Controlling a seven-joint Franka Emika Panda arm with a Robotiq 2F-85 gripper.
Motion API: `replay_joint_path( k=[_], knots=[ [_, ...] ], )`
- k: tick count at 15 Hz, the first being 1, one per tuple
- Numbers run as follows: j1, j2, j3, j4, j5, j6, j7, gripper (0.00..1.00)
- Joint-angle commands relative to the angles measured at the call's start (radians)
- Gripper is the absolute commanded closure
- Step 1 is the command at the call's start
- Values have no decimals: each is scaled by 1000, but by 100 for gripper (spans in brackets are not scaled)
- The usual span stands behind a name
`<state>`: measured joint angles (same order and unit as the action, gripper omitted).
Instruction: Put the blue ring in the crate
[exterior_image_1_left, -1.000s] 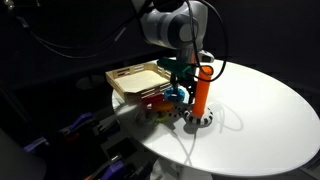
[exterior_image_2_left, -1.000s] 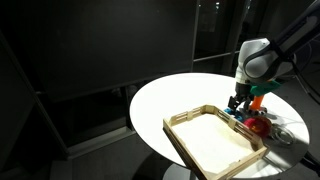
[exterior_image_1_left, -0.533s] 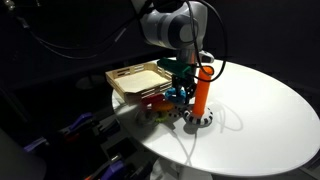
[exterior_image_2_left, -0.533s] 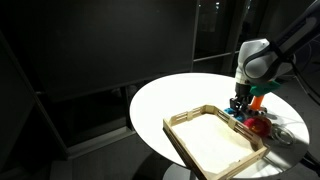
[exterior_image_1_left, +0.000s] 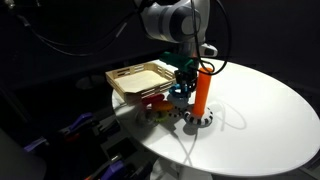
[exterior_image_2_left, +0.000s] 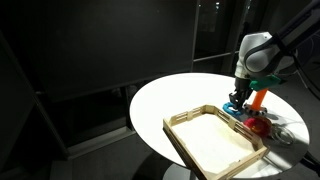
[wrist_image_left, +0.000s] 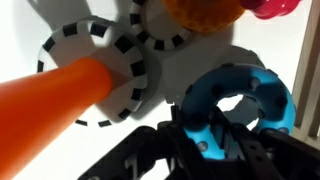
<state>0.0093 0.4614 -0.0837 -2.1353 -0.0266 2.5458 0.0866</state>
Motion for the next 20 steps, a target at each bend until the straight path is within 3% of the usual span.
replay_joint_path(
  k=[1,15,20],
  knots=[
    [6,-81,-3,-19,-15,-37,24,90],
    [7,-306,49,-55,8,-179,-25,90],
    [17,-331,89,-76,49,-159,-86,90]
  ],
)
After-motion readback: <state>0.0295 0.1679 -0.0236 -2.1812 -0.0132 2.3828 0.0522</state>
